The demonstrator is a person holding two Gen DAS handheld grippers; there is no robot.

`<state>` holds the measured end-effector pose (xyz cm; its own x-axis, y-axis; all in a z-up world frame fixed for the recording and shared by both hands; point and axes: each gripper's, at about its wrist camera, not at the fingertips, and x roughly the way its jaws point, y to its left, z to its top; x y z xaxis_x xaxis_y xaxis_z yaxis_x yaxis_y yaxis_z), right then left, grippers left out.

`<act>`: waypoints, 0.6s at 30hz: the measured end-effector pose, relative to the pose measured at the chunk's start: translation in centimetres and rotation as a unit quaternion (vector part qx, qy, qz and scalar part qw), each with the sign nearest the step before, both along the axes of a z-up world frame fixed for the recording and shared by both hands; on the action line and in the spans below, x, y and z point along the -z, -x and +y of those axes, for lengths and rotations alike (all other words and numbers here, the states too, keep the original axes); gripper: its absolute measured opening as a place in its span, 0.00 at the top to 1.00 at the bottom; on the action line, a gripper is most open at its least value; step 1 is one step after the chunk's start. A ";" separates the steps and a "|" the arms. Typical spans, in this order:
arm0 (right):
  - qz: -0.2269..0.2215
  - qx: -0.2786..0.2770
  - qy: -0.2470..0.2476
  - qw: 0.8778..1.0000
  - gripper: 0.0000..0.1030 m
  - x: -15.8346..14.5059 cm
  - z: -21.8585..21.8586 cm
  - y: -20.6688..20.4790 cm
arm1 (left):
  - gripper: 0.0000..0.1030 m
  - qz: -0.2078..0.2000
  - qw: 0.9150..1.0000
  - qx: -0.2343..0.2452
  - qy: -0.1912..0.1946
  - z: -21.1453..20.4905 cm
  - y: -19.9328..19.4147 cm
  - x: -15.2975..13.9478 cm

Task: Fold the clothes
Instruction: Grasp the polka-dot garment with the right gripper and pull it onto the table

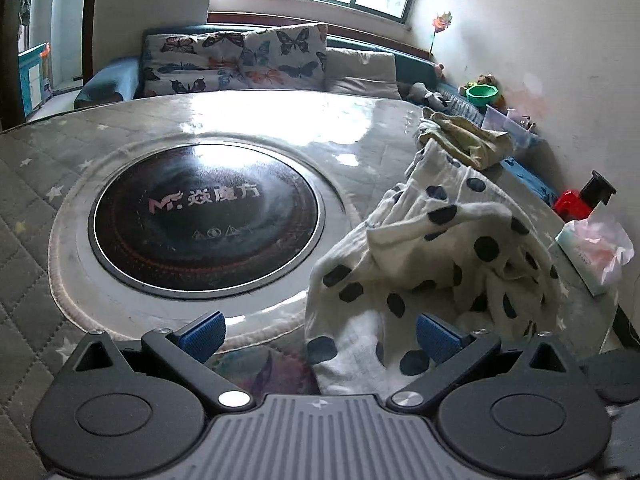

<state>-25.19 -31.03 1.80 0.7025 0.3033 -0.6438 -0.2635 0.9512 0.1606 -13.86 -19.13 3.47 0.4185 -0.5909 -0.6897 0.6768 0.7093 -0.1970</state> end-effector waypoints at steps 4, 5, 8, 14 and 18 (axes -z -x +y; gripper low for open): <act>-0.006 0.031 -0.004 1.000 0.75 -1.6 -1.9 2.4 | 0.02 -0.004 1.000 0.005 -0.008 -0.4 0.0 0.5; -0.013 0.045 -0.004 0.999 0.73 -2.1 -2.6 3.0 | 0.04 -0.002 1.000 0.008 -0.008 -0.5 0.0 0.6; -0.035 0.094 0.012 0.995 0.66 -3.3 -4.3 3.8 | 0.10 0.002 1.000 0.017 -0.011 -1.0 0.3 1.0; -0.030 0.173 0.011 0.984 0.65 -3.7 -8.1 3.1 | 0.13 0.001 0.999 0.019 -0.029 -1.5 1.0 1.2; -0.016 0.186 0.020 0.982 0.59 -2.8 -8.4 3.6 | 0.06 -0.010 0.999 0.014 -0.041 -1.7 1.7 1.0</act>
<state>-28.78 -39.45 4.55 0.7803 -0.0039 -0.6254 0.1000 0.9879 0.1186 -15.53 -20.81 2.46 0.4167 -0.5444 -0.7280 0.6995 0.7035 -0.1257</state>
